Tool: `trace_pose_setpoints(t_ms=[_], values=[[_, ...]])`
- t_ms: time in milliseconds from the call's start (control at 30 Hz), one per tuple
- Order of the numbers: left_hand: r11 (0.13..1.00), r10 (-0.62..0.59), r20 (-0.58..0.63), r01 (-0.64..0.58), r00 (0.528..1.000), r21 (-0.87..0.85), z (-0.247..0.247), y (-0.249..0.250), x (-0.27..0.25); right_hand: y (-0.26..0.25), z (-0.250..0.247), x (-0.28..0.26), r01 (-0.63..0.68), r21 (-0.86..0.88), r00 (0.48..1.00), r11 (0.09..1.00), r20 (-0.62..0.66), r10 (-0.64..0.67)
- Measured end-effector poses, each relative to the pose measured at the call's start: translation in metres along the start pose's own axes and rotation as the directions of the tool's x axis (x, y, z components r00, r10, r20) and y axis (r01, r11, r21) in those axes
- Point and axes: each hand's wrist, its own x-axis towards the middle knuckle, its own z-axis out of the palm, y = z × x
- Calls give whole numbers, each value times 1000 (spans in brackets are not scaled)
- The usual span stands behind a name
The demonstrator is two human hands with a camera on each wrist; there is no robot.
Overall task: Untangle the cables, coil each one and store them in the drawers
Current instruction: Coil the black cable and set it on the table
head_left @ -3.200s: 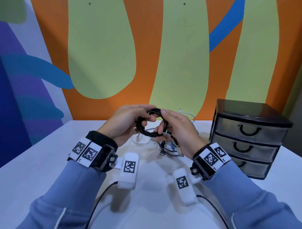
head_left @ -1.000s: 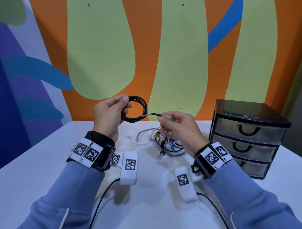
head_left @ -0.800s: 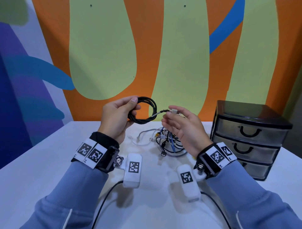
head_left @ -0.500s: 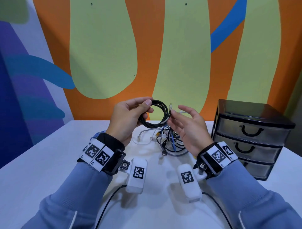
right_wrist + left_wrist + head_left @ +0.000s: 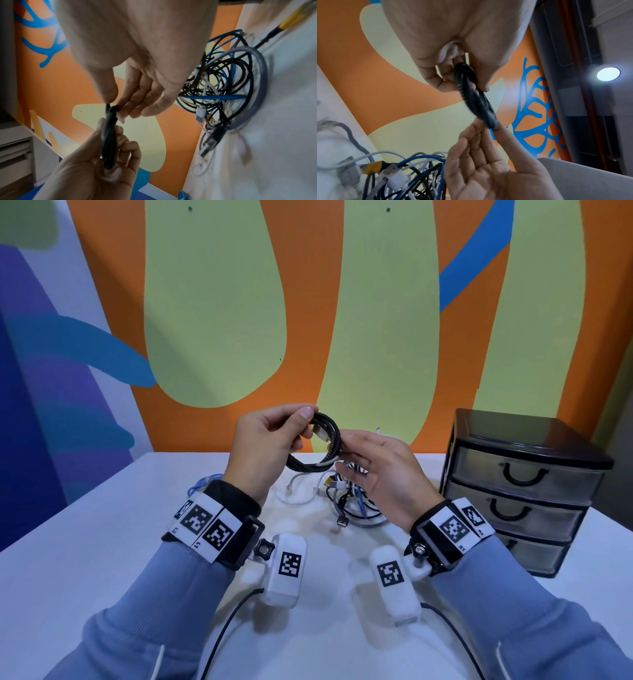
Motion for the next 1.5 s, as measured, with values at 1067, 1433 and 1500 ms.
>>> trace_pose_setpoints(t_ms=[1067,1433,1500], values=[[947,-303,84,310,949,-90,-2,6,0,1,4,-2,61,66,987,996,145,-70],[970,-118,126,87,985,225,6,8,-7,5,-2,6,123,-1,985,992,-124,-123],[961,-57,129,20,990,274,7,9,-9,6,-1,6,152,-73,979,986,-127,-160]])
